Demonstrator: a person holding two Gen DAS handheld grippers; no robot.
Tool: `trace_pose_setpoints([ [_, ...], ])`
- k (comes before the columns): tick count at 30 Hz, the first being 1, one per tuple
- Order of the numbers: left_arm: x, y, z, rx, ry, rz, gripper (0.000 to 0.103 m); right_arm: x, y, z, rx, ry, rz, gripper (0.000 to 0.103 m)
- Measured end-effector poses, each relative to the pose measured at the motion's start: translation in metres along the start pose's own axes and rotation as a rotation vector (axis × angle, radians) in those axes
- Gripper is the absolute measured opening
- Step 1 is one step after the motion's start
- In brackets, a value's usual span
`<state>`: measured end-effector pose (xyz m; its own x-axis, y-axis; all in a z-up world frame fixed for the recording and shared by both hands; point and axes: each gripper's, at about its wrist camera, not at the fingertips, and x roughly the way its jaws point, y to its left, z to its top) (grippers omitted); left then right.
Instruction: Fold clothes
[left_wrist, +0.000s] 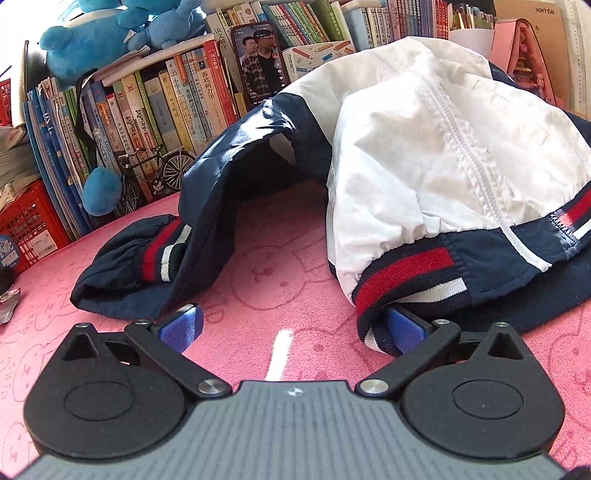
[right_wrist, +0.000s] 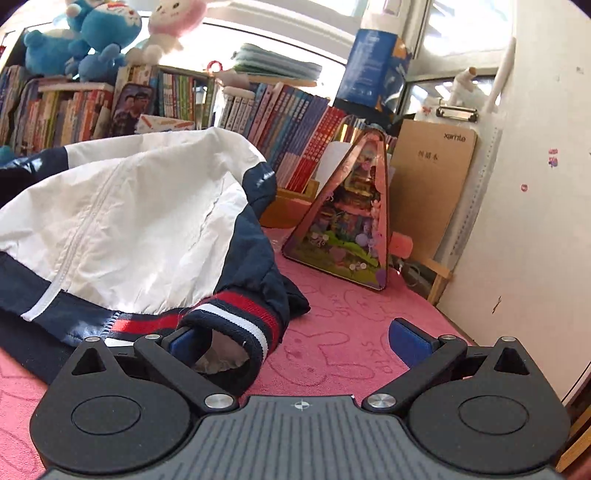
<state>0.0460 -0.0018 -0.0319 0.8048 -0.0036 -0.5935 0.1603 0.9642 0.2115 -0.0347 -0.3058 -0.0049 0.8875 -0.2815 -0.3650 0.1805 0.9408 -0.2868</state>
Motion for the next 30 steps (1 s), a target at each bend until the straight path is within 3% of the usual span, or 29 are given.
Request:
trace_pose_setpoints([
  [4,0.006,0.011,0.004,-0.034,0.009,0.083,0.103,0.014,-0.002,0.004,0.062,0.051,0.002,0.103],
  [6,-0.001,0.037,0.005,-0.076,-0.006,0.159,0.103,0.021,-0.007,0.005,0.115,0.072,0.010,0.103],
  [9,-0.013,0.077,0.006,-0.138,-0.030,0.273,0.103,0.026,0.000,0.013,0.186,0.081,0.141,0.103],
  [11,-0.027,0.105,0.004,-0.166,-0.046,0.363,0.103,0.027,0.029,0.026,0.181,0.068,0.225,0.103],
  [14,-0.058,0.147,-0.007,-0.105,-0.073,0.598,0.103,0.027,0.088,0.051,0.131,0.034,0.354,0.103],
  [17,-0.090,0.195,-0.029,-0.159,-0.027,0.719,0.103,0.011,0.143,0.071,0.058,-0.019,0.463,0.103],
  [20,-0.121,0.230,-0.058,-0.286,0.031,0.699,0.103,-0.013,0.177,0.085,-0.007,-0.080,0.535,0.103],
  [23,-0.139,0.228,-0.083,-0.325,0.057,0.608,0.103,-0.036,0.180,0.078,-0.083,-0.112,0.540,0.103],
  [26,-0.148,0.203,-0.098,-0.314,0.061,0.456,0.103,-0.049,0.148,0.054,-0.137,-0.098,0.492,0.103],
  [30,-0.149,0.154,-0.100,-0.230,0.046,0.232,0.103,-0.046,0.064,0.022,-0.152,-0.041,0.385,0.103],
])
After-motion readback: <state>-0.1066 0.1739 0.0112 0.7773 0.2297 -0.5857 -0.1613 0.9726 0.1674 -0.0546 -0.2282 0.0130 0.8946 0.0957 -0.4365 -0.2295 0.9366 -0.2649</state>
